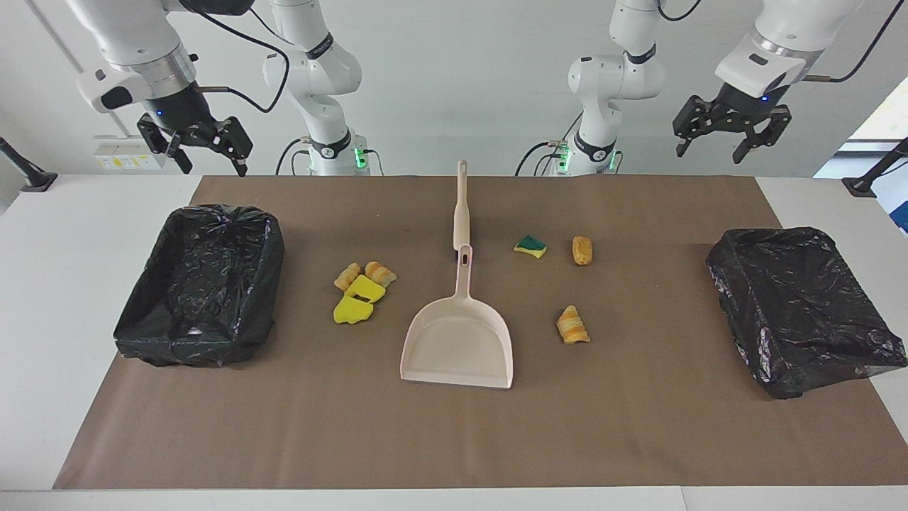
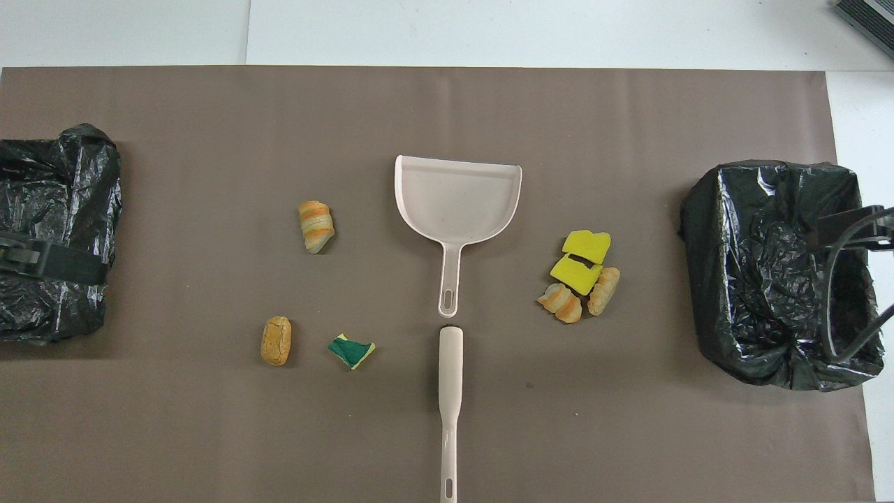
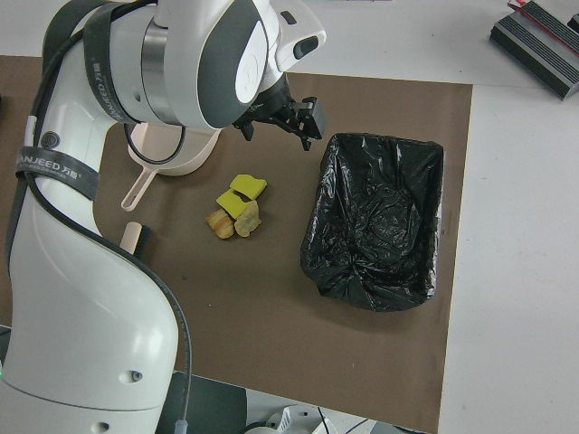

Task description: Sweep and dump trash in bin

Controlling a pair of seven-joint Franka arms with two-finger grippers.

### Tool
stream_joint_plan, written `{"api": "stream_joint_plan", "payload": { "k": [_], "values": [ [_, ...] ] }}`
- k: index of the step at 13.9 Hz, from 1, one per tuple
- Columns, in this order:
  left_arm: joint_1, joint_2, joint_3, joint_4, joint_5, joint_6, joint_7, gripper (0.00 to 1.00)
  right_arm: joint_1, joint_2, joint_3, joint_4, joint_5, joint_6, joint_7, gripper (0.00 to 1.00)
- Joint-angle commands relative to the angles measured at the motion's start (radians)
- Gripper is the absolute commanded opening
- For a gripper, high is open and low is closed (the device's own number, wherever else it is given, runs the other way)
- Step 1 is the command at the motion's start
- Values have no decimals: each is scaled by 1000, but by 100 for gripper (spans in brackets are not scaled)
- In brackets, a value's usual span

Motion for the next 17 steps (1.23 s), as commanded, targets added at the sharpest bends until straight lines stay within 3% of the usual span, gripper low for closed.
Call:
{"api": "stream_joint_plan", "payload": {
  "k": [1, 9, 17],
  "values": [
    [-129, -89, 10, -187, -4, 110, -115, 100, -4, -22, 1, -26, 18, 10, -10, 100],
    [-515, -142, 9, -522, -4, 407, -445, 100, -3, -22, 1, -26, 18, 10, -10, 100],
    [-830, -63, 9, -784, -4, 751, -729, 100, -4, -22, 1, -26, 18, 10, -10, 100]
  ]
}}
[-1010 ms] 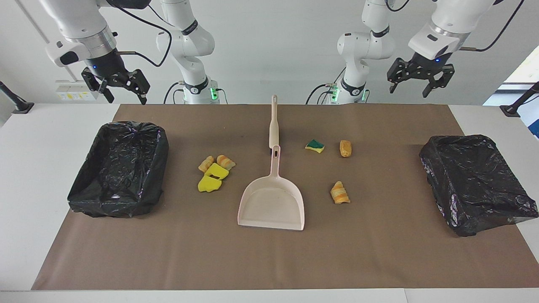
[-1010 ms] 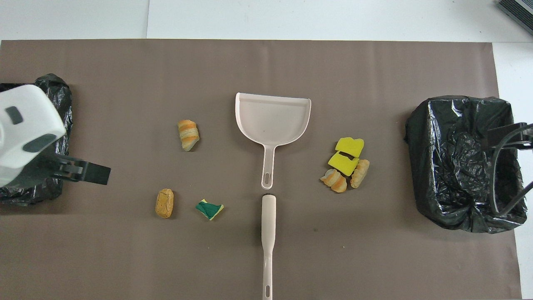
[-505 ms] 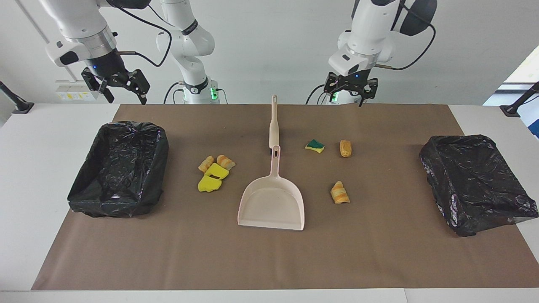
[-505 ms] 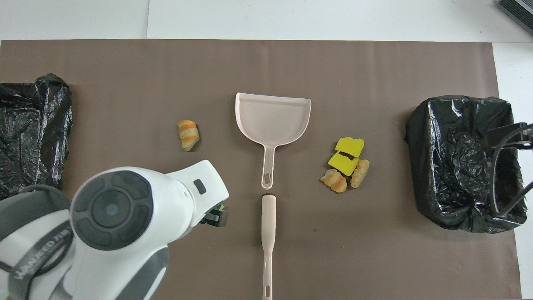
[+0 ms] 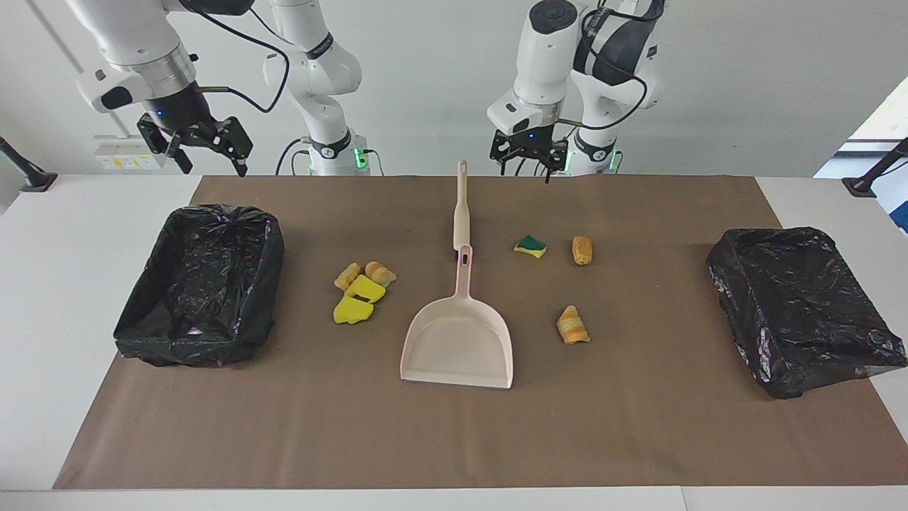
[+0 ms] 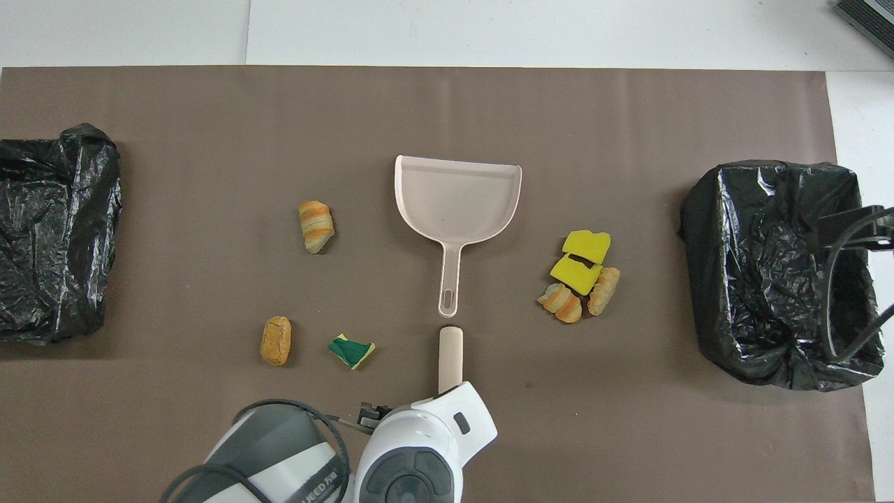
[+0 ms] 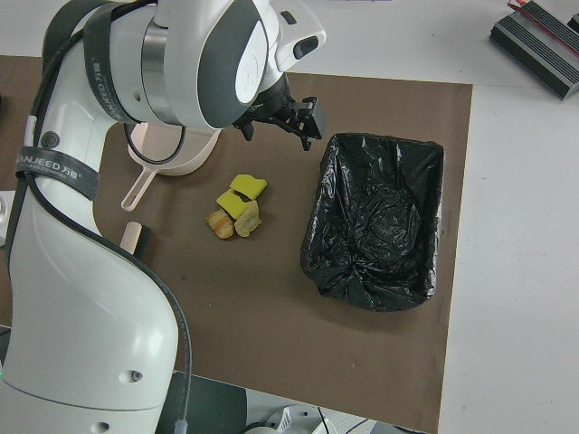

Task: Sweep and dump trash in bin
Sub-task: 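Reach the left gripper to the white brush handle and grasp it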

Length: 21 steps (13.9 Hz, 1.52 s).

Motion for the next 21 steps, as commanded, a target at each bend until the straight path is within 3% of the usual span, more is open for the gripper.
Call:
{"api": "stream_joint_plan", "payload": {
  "k": [1, 8, 11, 12, 15, 16, 17, 21],
  "values": [
    [-90, 11, 22, -107, -1, 134, -91, 100, -4, -22, 1, -26, 18, 10, -10, 100],
    [-141, 103, 20, -115, -1, 220, -105, 100, -4, -22, 1, -26, 18, 10, -10, 100],
    [-157, 115, 22, -112, -1, 202, -115, 100, -4, -22, 1, -26, 18, 10, -10, 100],
    [-157, 115, 22, -107, -1, 200, -115, 91, -4, -22, 1, -26, 18, 10, -10, 100],
    [-149, 115, 22, -107, -1, 194, -114, 50, -4, -22, 1, -26, 18, 10, -10, 100],
    [-149, 115, 24, -103, -3, 182, -114, 9, -4, -22, 1, -26, 20, 10, -10, 100],
    [-143, 106, 24, -92, -3, 156, -112, 0, -4, -22, 1, -26, 18, 10, -10, 100],
    [-100, 77, 34, -33, -1, 23, -103, 0, -4, -22, 1, -26, 18, 10, -10, 100]
  ]
}}
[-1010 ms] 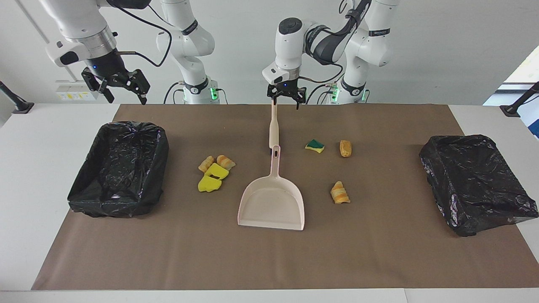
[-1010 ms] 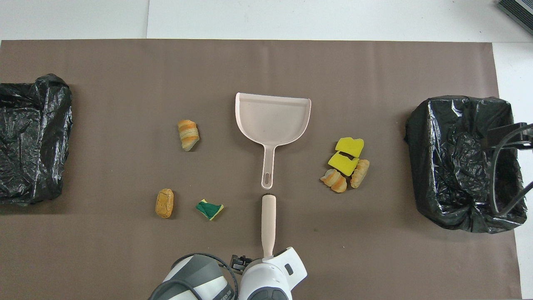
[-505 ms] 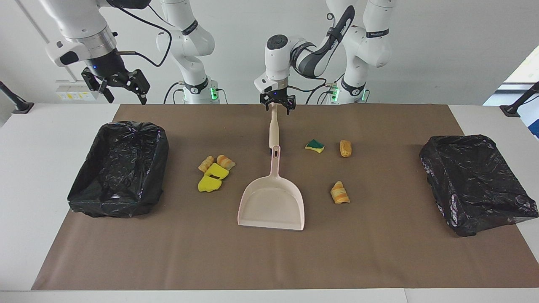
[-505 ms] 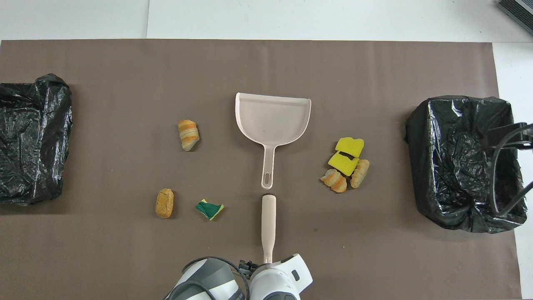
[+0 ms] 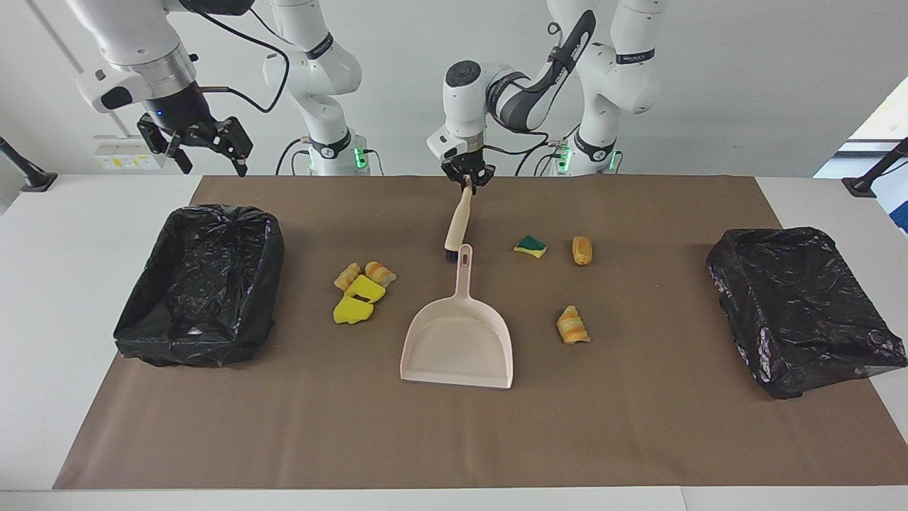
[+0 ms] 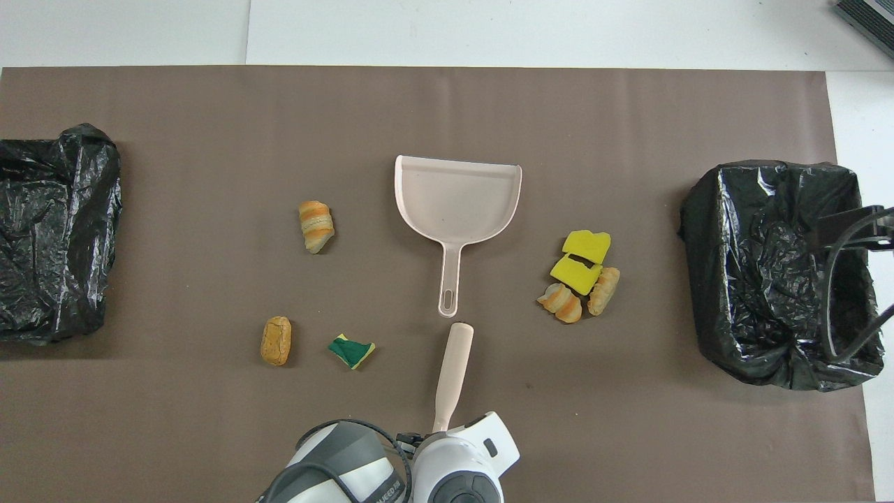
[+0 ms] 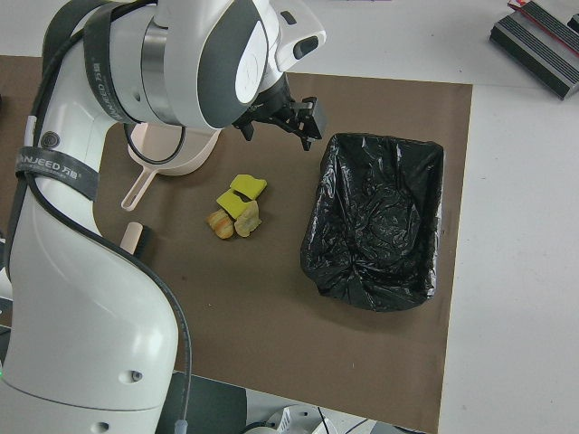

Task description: Sweep and dump trash in bin

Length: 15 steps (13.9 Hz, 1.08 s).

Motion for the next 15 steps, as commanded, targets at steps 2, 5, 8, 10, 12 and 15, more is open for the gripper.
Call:
{"api": "stream_joint_plan", "payload": {
  "k": [2, 5, 8, 10, 12, 15],
  "values": [
    [53, -58, 1, 17, 2, -172, 12, 0, -4, -22, 1, -26, 20, 10, -10, 100],
    [126, -89, -2, -35, 2, -245, 124, 0, -1, -22, 4, -26, 17, 1, -26, 100],
    [259, -86, 1, -62, 3, -265, 213, 0, 6, -24, 57, -31, 18, 13, -45, 100],
    [402, -75, 1, -55, 17, -269, 285, 0, 8, -3, 106, -38, 24, 22, 97, 100],
    [548, -60, 1, -24, 57, -260, 406, 0, 8, 55, 172, -37, 34, 62, 199, 100],
    [668, -49, -2, 109, 57, -271, 532, 0, 92, 138, 194, -37, 46, 150, 297, 100]
  ]
}}
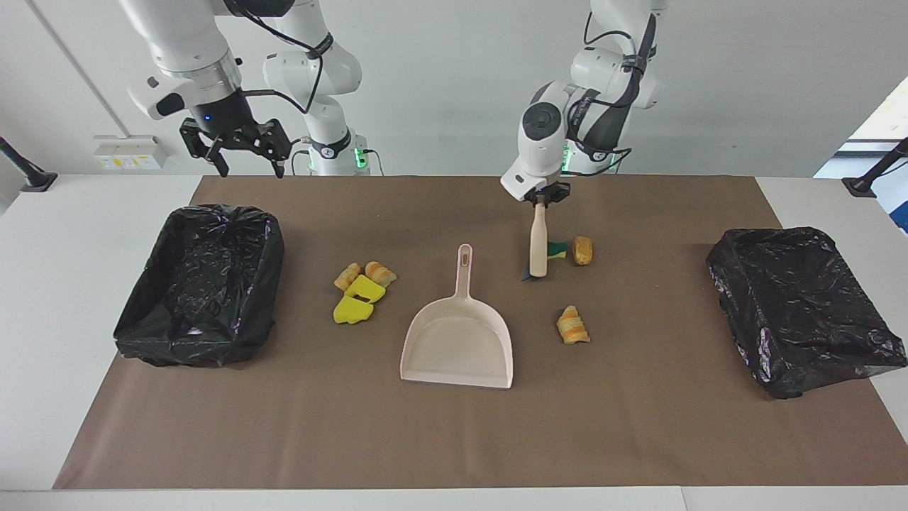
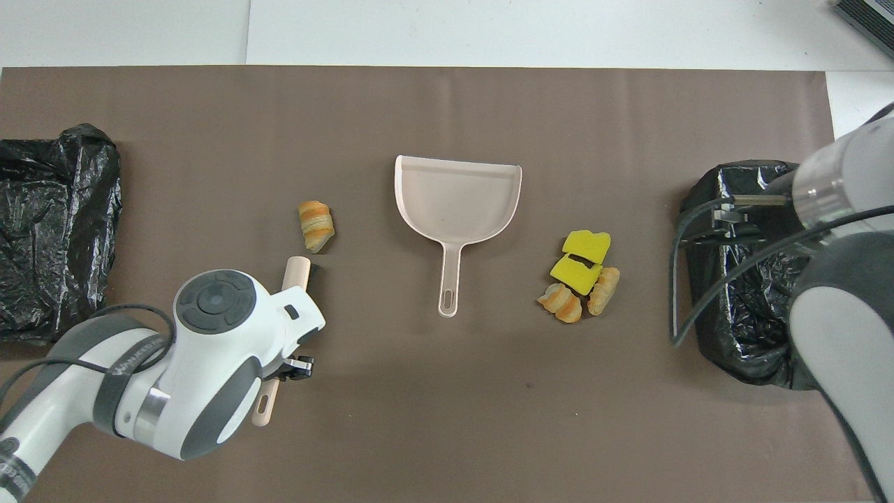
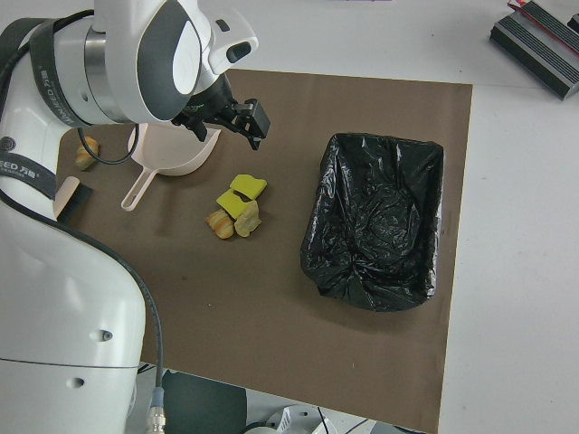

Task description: Sweep and dump trash in bin

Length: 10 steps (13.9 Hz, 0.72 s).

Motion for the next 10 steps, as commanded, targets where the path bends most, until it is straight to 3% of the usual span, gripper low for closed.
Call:
{"api": "stream_joint_plan", "payload": {
  "k": [1, 5, 10],
  "values": [
    [88, 29, -16, 163, 14, -26, 66, 0, 81, 78, 6, 2, 21, 71, 81, 100],
    [145, 157, -16, 352, 5, 53, 177, 0, 249, 182, 6, -17, 28, 149, 196, 100],
    [185, 248, -16, 383, 3, 205, 492, 0, 328, 237, 8, -110, 85, 325, 315, 100]
  ]
}}
